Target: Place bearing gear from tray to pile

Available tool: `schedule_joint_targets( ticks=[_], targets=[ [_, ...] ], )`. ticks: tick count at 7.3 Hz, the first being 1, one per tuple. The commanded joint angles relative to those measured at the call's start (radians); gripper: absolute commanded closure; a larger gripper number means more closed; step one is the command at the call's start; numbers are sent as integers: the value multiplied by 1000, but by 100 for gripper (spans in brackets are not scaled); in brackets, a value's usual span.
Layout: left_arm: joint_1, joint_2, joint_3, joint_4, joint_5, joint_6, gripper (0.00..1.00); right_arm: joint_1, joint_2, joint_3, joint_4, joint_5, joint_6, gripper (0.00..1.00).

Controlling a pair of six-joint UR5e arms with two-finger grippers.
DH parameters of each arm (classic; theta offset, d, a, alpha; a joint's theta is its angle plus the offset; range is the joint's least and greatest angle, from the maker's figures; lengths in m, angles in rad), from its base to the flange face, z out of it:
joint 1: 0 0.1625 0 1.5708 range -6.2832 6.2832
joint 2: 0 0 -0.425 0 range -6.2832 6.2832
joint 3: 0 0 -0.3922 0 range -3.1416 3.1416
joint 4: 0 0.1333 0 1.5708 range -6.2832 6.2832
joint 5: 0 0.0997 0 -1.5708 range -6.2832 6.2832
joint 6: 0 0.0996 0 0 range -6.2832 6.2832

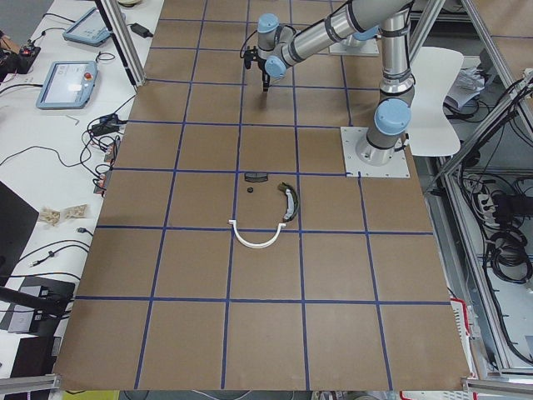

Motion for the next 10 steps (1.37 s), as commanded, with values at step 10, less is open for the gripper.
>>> schedule_joint_targets(
  ticks=[10],
  targets=[
    [956, 37, 76, -219, 89, 1066, 100, 6, -30, -8, 52, 67, 6, 0]
  ],
)
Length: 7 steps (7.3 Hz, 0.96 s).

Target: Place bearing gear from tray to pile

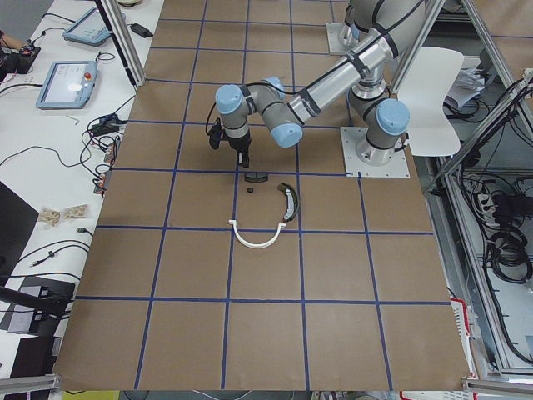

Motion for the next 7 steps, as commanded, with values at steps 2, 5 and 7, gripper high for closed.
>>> schedule_joint_targets(
  ticks=[2, 5, 7],
  targets=[
    [80, -113, 10, 168, 2, 156, 100, 0, 0, 1, 4, 0, 0, 0],
    [86, -118, -1, 165, 7, 154, 1, 0, 8, 1, 36, 9, -14, 0],
    [86, -106, 4, 150, 54, 154, 0, 8, 23, 7, 39, 9, -20, 0]
  ],
)
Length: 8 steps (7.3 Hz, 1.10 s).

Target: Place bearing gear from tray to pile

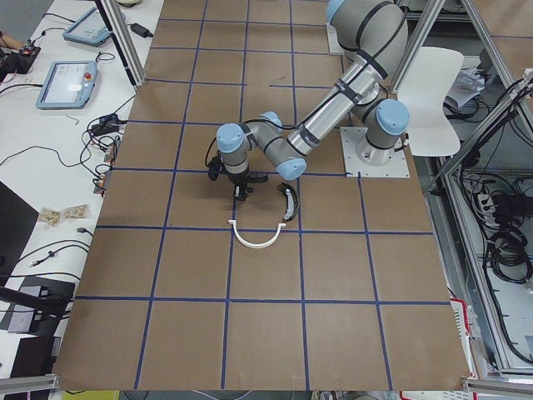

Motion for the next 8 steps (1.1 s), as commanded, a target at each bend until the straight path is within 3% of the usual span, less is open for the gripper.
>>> schedule_joint_targets(
  ticks=[1, 3, 6, 8],
  targets=[
    [-4, 24, 16, -71, 25, -1, 0, 4, 34, -2, 27, -9, -4, 0],
    [-33, 90, 83, -238, 14, -42, 0, 2, 30, -5, 30, -14, -4, 0],
    [-217, 202, 222, -545, 5, -368, 0, 2, 31, -1, 32, -12, -4, 0],
    [-362, 265, 316, -701, -64, -644, 0, 2, 31, 1, 32, -12, -4, 0]
  ],
)
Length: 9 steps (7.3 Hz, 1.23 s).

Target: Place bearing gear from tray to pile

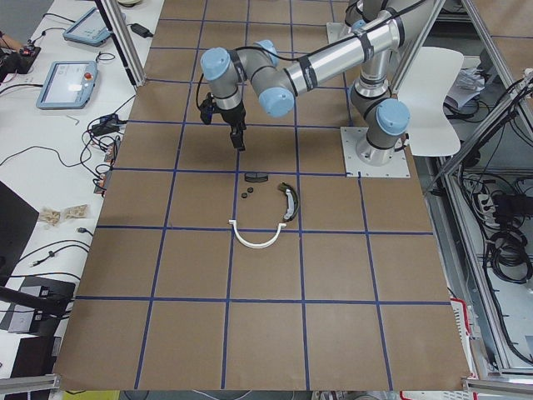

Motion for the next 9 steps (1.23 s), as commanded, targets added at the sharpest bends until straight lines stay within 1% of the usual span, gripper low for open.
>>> schedule_joint_targets(
  ticks=[1, 2, 3, 4, 5, 6, 7, 9],
  targets=[
    [-177, 60, 100, -116, -48, -274, 0, 0, -3, 2, -1, 0, 0, 0],
    [-236, 90, 134, -121, -45, -279, 0, 0, -2, 2, -2, 2, 0, 0],
    [-282, 100, 152, -101, -53, -275, 0, 0, -6, 2, -1, 12, 2, 0],
    [-325, 103, 151, -29, -42, -273, 0, 0, -5, 2, -1, 2, 2, 0],
    [-345, 103, 136, 8, -44, -267, 0, 0, -6, 2, -1, 3, 0, 0],
    [-347, 83, 139, 14, -45, -267, 0, -5, -5, -1, -1, -3, 0, 0],
    [-338, 110, 130, 13, -53, -266, 0, -5, -5, -4, 4, 0, 2, 0],
    [-341, 120, 130, 10, -47, -266, 0, -9, -5, -6, 5, 3, 2, 0]
  ],
)
